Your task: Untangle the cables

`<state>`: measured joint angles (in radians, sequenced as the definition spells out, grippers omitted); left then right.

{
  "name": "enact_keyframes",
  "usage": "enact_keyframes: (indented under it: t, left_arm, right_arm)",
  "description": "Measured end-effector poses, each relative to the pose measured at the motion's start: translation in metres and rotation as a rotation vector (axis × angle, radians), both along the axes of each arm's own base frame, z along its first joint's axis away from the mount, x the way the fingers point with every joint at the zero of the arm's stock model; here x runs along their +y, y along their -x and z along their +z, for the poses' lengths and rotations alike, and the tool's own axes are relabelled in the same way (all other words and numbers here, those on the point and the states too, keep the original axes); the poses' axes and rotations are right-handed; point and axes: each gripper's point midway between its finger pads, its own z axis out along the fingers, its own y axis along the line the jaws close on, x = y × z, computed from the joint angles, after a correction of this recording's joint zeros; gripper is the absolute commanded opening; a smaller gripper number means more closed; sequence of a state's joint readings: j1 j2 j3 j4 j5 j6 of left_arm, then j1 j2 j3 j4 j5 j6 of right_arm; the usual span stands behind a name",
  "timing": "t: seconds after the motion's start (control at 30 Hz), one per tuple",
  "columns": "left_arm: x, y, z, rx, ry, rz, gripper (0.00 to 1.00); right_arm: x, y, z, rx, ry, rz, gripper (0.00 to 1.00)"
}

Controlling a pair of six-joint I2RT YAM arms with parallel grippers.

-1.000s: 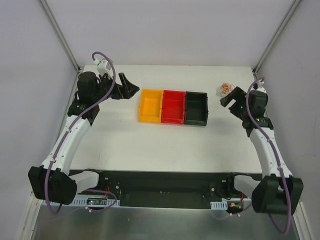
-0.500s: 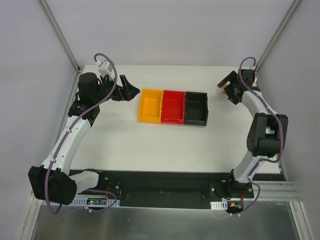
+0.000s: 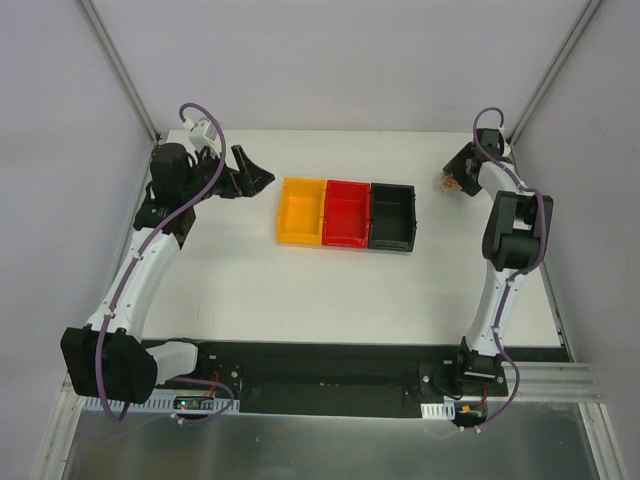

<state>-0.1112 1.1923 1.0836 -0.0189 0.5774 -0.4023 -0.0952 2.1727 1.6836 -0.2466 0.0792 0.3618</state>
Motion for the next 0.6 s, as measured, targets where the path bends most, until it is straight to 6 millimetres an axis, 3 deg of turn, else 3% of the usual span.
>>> enact_keyframes:
  t: [0.03, 0.1, 0.17, 0.33, 0.4, 0.47, 0.53, 0.6]
  left_arm:
    - [0.0, -0.001, -0.001, 0.005, 0.002, 0.001, 0.95]
    - [-0.001, -0.001, -0.003, 0.009, 0.007, -0.006, 0.95]
    - [-0.002, -0.001, -0.004, 0.016, 0.01, -0.015, 0.95]
    - [-0.005, -0.004, -0.011, 0.039, 0.019, -0.032, 0.94]
    - [-0.007, -0.005, -0.014, 0.057, 0.028, -0.04, 0.94]
    - [-0.009, -0.006, -0.017, 0.071, 0.036, -0.047, 0.94]
    - [-0.011, -0.006, -0.02, 0.087, 0.048, -0.057, 0.94]
    - [-0.013, -0.007, -0.021, 0.099, 0.06, -0.063, 0.94]
  right_arm:
    - [0.0, -0.005, -0.003, 0.006, -0.002, 0.006, 0.51]
    - [0.001, -0.015, -0.008, 0.012, -0.011, 0.023, 0.2]
    - [0.005, -0.023, -0.007, 0.011, -0.026, 0.051, 0.01]
    - [0.012, -0.012, 0.005, 0.046, -0.041, 0.08, 0.01]
    - [0.015, 0.024, 0.007, 0.084, -0.02, 0.071, 0.01]
    - [0.021, 0.08, 0.014, 0.141, 0.006, 0.064, 0.01]
    - [0.033, 0.139, 0.037, 0.143, 0.032, 0.075, 0.01]
    - [0.044, 0.171, 0.067, 0.077, 0.048, 0.096, 0.01]
